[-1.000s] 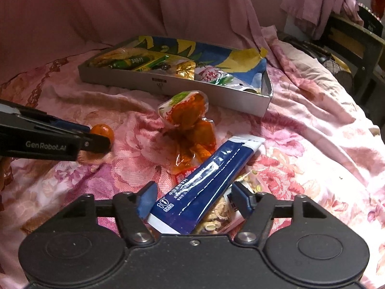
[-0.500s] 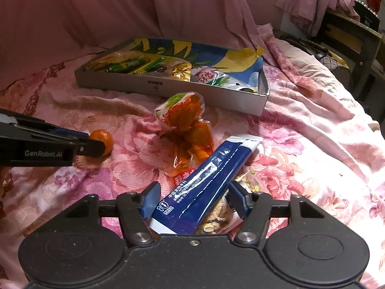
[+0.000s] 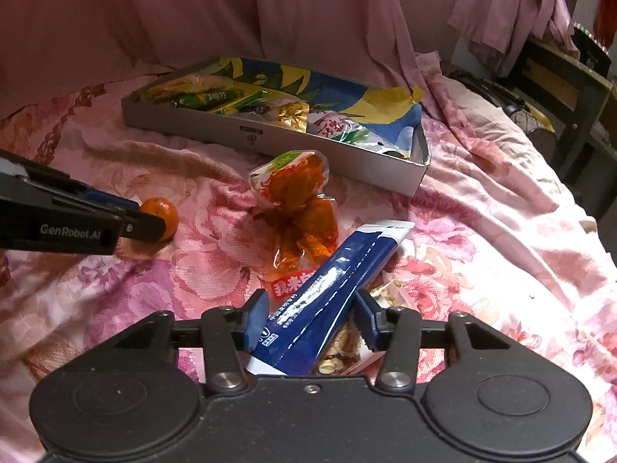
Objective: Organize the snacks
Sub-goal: 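Close left gripper on the mandarin orange while right gripper closes on the blue nut bar, then lift and carry the mandarin with left tool while right tool carries the blue bar to the box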
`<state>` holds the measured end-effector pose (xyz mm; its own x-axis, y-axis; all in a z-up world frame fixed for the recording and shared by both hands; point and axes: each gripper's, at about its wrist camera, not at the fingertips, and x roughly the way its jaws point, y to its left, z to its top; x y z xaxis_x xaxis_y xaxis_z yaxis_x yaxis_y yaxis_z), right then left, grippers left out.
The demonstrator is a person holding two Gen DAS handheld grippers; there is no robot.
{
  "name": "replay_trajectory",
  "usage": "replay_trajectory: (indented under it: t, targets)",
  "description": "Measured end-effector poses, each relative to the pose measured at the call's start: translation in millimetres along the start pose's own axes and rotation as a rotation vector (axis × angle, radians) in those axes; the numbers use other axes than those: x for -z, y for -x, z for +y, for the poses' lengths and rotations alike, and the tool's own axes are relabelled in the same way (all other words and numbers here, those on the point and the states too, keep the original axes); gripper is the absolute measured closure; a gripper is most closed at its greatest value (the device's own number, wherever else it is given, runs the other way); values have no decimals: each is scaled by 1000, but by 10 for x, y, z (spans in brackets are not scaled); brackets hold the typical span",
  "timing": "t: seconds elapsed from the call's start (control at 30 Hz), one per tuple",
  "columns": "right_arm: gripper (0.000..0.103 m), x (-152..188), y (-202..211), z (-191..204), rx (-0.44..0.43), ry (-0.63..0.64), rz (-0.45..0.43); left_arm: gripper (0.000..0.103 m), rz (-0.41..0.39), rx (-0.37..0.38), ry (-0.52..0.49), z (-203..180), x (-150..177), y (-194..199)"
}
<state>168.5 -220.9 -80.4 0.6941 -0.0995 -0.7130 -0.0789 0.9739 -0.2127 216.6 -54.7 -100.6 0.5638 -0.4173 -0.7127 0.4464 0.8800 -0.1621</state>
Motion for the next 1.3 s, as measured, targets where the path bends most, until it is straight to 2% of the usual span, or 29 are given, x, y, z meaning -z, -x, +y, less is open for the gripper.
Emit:
replay_trajectory:
  t: [0.2, 0.33, 0.4, 0.57, 0.9, 1.1, 1.3]
  targets:
    - [52, 5, -1, 50, 22, 38, -5, 73, 1, 1, 2, 1, 2, 1]
    - [48, -17, -37, -38, -12, -24, 8, 73, 5, 5, 15, 7, -7, -2]
    - [41, -38, -75, -82, -30, -54, 16, 73, 9, 8, 19, 10, -11, -8]
    - [39, -69, -133, -97, -45, -89, 10, 72, 13, 11, 13, 9, -13, -22]
    - [57, -56, -117, -30, 10, -33, 4, 72, 10, -9, -36, -47, -3, -11]
    - [64, -59, -72, 26, 31, 15, -1, 72, 8, -11, -38, -57, 2, -3]
    - [66, -58, -59, 50, 38, 34, -3, 72, 8, -9, -35, -54, 0, -2]
